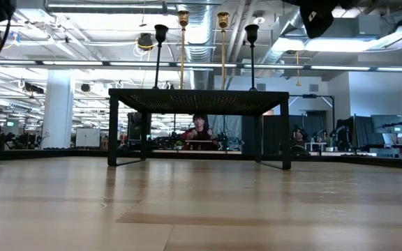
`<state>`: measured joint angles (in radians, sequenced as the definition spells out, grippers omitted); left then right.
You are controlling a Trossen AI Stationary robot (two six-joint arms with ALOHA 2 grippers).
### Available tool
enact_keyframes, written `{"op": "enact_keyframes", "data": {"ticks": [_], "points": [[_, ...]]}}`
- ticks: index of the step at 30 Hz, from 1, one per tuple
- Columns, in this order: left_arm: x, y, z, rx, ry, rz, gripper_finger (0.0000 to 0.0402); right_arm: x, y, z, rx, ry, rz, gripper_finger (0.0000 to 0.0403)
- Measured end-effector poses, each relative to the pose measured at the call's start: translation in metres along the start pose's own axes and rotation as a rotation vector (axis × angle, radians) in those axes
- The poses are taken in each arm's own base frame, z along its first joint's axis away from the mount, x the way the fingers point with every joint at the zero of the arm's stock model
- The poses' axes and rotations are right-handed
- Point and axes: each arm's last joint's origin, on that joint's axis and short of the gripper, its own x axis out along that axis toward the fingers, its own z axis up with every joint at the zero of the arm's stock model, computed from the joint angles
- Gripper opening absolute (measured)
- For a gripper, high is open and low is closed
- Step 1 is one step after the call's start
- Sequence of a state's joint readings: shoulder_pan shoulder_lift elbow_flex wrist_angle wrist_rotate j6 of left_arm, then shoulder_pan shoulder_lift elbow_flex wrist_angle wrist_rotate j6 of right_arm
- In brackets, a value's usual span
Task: Pick & Place candle stick holders
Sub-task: Put the gold candle holder on the shelf
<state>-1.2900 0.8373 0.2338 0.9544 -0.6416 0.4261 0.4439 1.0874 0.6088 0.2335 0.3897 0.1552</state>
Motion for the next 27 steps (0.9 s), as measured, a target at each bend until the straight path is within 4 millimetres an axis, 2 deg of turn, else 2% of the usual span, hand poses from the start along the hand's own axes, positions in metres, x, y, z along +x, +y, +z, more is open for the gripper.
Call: {"op": "enact_keyframes", "data": {"ticks": [8,19,27], "points": [[0.009,0.011,-0.010,0.027,0.019,-0.027,0.0005,0.003,0.001,-0.002,0.001,0.005,-0.003,0.0000],[0.026,0.047,-0.027,-0.038,0.013,-0.122,0.0005,0.005,0.001,-0.003,-0.003,0.014,-0.004,0.0000],[0.018,0.047,-0.026,-0.085,0.045,-0.247,0.0005,0.005,0.001,-0.004,-0.004,0.015,-0.004,0.0000]]}}
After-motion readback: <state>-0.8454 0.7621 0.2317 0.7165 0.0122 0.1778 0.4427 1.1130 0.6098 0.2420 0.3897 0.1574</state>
